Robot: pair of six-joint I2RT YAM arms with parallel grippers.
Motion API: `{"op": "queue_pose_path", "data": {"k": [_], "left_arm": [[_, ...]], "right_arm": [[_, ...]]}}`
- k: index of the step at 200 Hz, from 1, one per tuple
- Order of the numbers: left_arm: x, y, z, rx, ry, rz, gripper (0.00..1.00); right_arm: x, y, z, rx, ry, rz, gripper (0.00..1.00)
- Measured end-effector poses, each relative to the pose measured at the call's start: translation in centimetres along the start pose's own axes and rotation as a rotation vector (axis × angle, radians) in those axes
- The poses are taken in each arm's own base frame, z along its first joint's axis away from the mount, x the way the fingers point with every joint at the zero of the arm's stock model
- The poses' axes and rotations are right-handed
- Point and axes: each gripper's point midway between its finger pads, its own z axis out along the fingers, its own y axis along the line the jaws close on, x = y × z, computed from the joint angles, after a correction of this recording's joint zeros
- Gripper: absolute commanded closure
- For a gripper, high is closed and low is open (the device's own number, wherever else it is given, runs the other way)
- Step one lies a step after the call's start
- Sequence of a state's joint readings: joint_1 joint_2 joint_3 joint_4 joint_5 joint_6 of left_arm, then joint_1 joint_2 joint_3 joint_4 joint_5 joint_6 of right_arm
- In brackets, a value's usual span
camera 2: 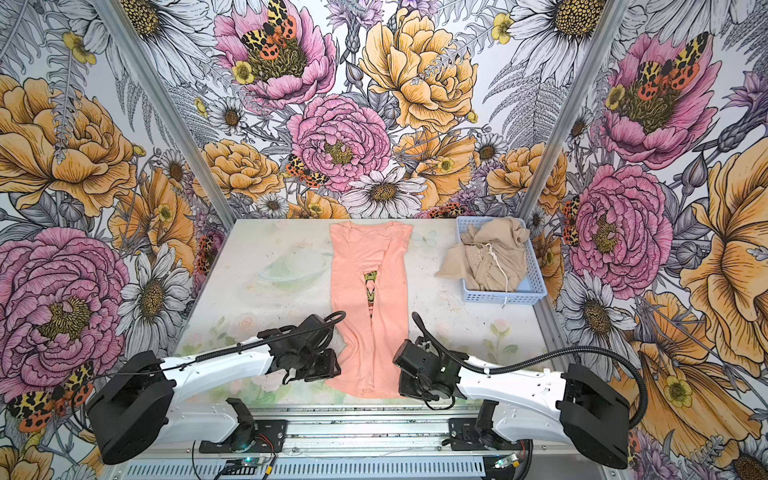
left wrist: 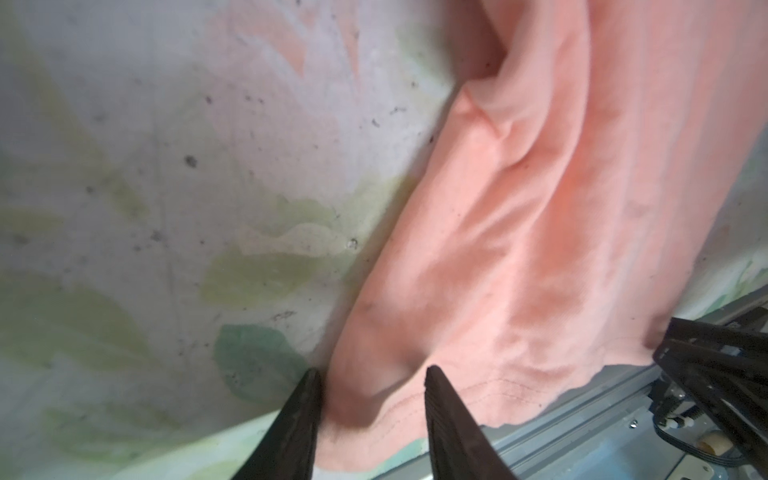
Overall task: Fold and stack the mixed laundry pile
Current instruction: 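Grasp the shirt's near hem with both grippers, then lift the near hem with both grippers and fold it toward the collar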
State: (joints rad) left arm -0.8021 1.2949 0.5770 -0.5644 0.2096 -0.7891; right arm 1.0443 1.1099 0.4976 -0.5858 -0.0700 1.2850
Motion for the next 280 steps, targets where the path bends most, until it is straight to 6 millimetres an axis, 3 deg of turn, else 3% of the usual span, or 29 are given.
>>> {"op": "queue_pose_path", "data": {"k": [39,122,132,160,183,231,280], "left_arm": [[0.2,-0.4,0.2,0.009,0.0,0.002,0.62],[0.7,-0.4,0.3,0.035,-0.012,-0.014,0.7],[0.8,-0.3,0.3,0.037,-0.013,-0.014,0.72],[0.9,-0.2,0.4,0.034,-0.01,-0.03,0.8],[1.2,-0.1,0.5,0.033,-0.005,-0.03,0.87],[2.9,0.9,0.0,0.013,0.02,-0.051,0.93],[4.2,1.7,-2.9,0.04,-0.009,-0.104,0.94]], "right_arm": [[0.1,-1.1,0.1,0.01,-0.011,0.017,0.65],[0.0,-0.8,0.7,0.011,-0.01,0.005,0.66],[-0.1,-0.6,0.8,0.007,-0.012,0.004,0.68],[-0.1,-0.3,1.2,0.01,-0.003,-0.012,0.9],[-0.1,-0.2,1.4,0.009,0.0,-0.018,1.0],[0.2,-0.3,1.0,0.007,0.01,-0.018,1.0],[0.7,1.2,-0.8,-0.033,0.021,-0.046,1.0]]}}
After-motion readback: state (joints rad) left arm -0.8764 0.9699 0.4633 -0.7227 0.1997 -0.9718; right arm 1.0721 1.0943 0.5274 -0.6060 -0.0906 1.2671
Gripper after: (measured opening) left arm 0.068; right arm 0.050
